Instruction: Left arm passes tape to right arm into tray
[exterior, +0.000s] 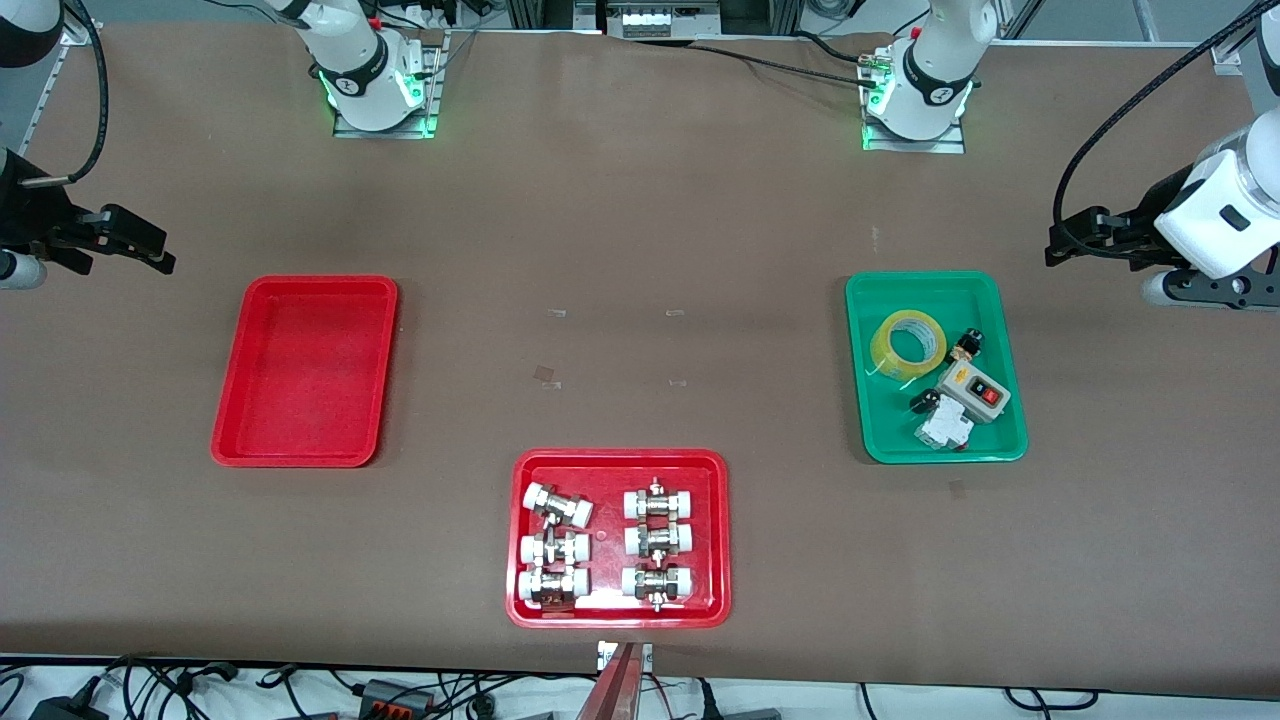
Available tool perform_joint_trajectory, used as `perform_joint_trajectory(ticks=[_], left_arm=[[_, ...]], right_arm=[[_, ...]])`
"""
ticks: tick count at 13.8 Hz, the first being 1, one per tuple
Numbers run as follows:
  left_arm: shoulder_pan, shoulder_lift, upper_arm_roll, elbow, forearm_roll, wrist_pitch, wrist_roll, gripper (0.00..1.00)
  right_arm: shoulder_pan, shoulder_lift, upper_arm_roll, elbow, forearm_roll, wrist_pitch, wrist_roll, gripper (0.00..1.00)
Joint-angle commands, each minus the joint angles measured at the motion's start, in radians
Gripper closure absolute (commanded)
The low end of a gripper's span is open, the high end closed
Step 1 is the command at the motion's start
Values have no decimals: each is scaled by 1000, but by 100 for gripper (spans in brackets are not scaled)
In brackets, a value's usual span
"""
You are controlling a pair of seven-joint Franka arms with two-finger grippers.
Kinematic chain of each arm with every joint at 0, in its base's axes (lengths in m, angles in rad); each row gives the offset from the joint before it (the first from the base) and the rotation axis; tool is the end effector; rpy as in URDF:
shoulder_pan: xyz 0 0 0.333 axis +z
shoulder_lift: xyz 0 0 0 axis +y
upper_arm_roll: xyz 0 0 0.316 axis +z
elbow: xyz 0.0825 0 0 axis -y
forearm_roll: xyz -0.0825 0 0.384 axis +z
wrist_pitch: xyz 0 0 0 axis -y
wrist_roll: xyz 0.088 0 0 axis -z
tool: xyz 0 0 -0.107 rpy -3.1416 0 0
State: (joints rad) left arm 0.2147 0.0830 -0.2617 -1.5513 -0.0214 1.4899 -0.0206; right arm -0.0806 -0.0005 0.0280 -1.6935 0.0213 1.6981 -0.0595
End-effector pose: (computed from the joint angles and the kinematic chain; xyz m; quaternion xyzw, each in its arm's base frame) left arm 0.5674 -0.0233 0.5821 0.9972 -0.0136 -0.0714 0.0190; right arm 0.5614 -0.0275 0.5776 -0.9999 -0.0021 -0.0031 0.0104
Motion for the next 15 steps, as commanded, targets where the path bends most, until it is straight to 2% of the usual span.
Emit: perform_joint_trajectory(ticks=[1, 15], left_arm=[[5, -9, -1, 8, -11, -17, -1, 0], [8, -9, 4, 8, -11, -19, -1, 0]], right_arm=[[2, -24, 3, -3, -11, -15, 0, 0], [7, -7, 3, 9, -6, -3, 12, 0]])
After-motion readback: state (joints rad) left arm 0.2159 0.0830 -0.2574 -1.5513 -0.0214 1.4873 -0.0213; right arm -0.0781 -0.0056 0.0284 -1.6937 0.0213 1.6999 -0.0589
